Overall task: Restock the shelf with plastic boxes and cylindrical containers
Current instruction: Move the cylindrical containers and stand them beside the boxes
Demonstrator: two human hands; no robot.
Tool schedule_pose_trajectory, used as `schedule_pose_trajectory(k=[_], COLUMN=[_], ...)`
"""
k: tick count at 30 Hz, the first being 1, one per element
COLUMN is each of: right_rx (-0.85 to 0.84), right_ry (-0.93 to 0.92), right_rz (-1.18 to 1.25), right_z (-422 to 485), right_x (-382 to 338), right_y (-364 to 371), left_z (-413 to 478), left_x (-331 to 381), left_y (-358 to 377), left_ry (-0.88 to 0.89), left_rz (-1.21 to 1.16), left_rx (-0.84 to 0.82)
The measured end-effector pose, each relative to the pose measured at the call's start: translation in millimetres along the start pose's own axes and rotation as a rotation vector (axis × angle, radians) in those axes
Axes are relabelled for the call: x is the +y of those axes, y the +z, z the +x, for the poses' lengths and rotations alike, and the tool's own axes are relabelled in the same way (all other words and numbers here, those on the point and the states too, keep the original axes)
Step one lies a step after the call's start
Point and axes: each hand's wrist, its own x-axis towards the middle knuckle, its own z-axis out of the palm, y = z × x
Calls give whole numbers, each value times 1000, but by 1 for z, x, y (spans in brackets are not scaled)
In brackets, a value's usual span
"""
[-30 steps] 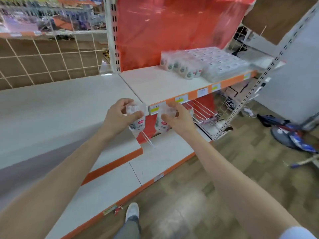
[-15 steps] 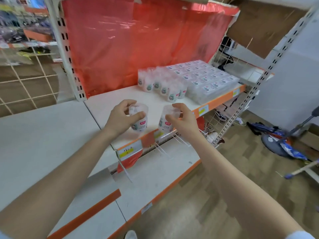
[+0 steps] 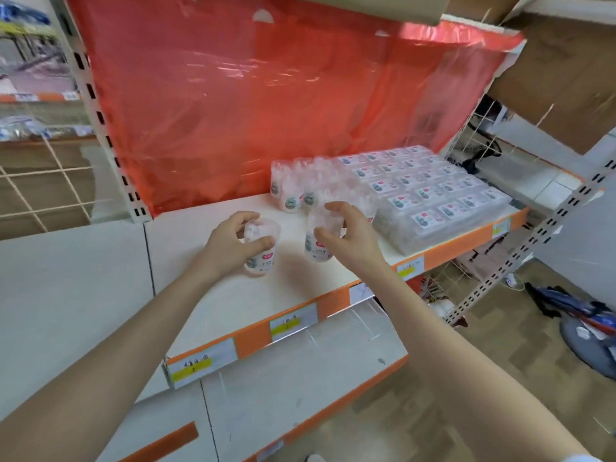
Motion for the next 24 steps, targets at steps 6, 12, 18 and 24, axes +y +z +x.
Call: schedule_pose_trajectory(k=[6,12,18,24], right_rx=[-144,-319,-385,-422], right_ry=[-156,-251,-223,-173], right_rz=[-49,-265,-411,-481], right_z=[37,75,109,125], right_x=[10,12,15,24], right_y=[-11,-3,6,11], left_z=[8,3,-9,-8], left_x=[-4,-5,6,12], left_y=[10,11,8,8], left_ry=[-104,-140,-37,44], left_rz=[25,39,283,486], left_rx=[101,181,316,322])
